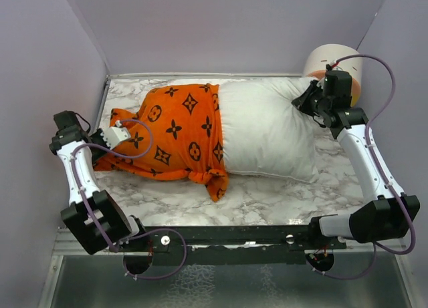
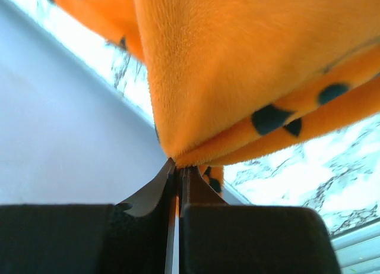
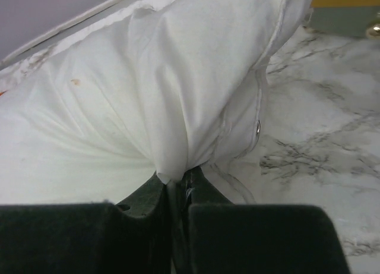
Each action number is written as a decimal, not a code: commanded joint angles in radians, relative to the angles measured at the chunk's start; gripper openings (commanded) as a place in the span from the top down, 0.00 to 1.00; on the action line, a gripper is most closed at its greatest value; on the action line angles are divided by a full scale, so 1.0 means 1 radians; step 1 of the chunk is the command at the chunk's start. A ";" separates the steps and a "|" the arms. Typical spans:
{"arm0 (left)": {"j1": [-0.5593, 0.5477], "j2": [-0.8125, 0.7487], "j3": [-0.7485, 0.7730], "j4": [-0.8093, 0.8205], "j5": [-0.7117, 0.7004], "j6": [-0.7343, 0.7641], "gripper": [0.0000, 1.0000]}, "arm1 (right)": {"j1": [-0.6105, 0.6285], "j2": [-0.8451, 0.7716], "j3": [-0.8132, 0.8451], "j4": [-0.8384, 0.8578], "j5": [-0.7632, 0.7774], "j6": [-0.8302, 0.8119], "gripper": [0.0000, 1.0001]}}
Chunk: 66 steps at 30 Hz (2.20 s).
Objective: Remove the pillowcase from the pillow
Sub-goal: Remove the pillow from the pillowcase.
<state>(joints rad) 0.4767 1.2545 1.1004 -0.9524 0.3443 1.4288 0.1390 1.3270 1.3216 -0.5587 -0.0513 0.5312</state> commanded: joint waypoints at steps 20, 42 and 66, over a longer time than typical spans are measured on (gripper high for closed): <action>0.574 0.353 0.140 0.476 -0.092 0.294 1.00 | -0.220 0.015 0.117 0.006 0.252 0.110 0.99; -0.229 -0.096 -0.147 0.168 0.301 -0.214 0.01 | -0.243 -0.131 -0.106 0.024 -0.002 0.064 0.35; -0.472 0.293 -0.153 0.464 0.199 -0.547 1.00 | -0.243 -0.528 -0.211 -0.217 0.024 0.156 0.00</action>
<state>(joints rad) -0.0109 1.5768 0.9482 -0.5442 0.5739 0.9066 -0.1101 0.9154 1.1801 -0.6598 0.0093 0.6201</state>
